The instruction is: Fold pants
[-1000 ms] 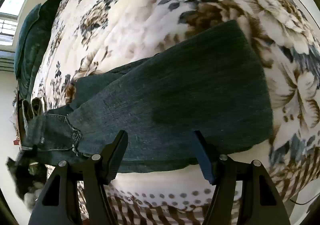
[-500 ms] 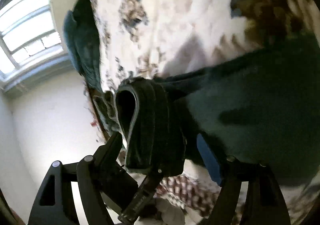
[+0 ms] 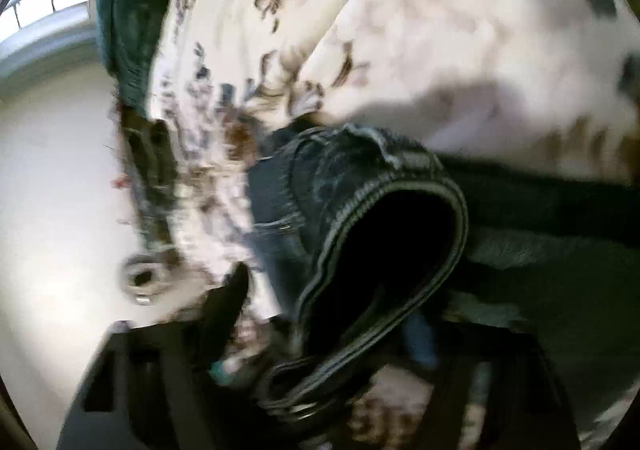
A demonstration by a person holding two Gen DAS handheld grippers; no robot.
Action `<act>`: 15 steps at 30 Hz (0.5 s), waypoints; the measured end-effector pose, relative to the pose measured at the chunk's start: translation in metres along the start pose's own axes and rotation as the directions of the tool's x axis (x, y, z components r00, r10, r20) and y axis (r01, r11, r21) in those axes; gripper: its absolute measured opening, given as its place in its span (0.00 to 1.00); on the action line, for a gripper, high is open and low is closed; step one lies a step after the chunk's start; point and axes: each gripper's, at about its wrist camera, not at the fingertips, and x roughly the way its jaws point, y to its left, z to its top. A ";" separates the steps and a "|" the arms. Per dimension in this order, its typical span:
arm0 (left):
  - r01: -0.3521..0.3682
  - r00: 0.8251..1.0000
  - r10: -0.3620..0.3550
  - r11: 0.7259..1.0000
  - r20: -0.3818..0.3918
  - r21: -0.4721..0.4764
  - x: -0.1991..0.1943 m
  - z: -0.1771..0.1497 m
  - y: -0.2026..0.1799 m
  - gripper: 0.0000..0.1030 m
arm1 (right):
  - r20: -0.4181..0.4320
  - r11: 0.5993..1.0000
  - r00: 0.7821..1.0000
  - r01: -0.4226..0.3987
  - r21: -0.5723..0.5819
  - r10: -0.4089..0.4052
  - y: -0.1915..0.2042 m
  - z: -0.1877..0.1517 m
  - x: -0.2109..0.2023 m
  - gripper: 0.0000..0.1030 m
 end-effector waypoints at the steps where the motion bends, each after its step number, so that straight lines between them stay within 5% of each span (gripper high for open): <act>1: 0.012 1.000 -0.013 1.000 -0.014 -0.024 -0.002 0.001 0.002 0.28 | 0.008 0.999 0.999 0.034 -0.005 -0.034 -0.001 0.000 -0.001 0.26; 6: -0.019 0.998 0.018 1.000 -0.064 -0.017 -0.022 -0.002 -0.010 0.38 | 0.056 0.998 0.998 -0.038 0.045 0.036 -0.018 -0.004 -0.009 0.15; 9: -0.039 0.995 0.037 0.999 -0.092 -0.021 -0.044 -0.011 -0.011 0.72 | 0.095 0.997 0.993 -0.076 0.032 0.073 -0.020 -0.009 -0.020 0.14; 15: -0.077 0.997 0.072 0.988 -0.036 -0.131 -0.092 -0.026 0.020 0.84 | 0.119 0.991 0.984 -0.135 0.010 0.133 -0.020 -0.024 -0.049 0.12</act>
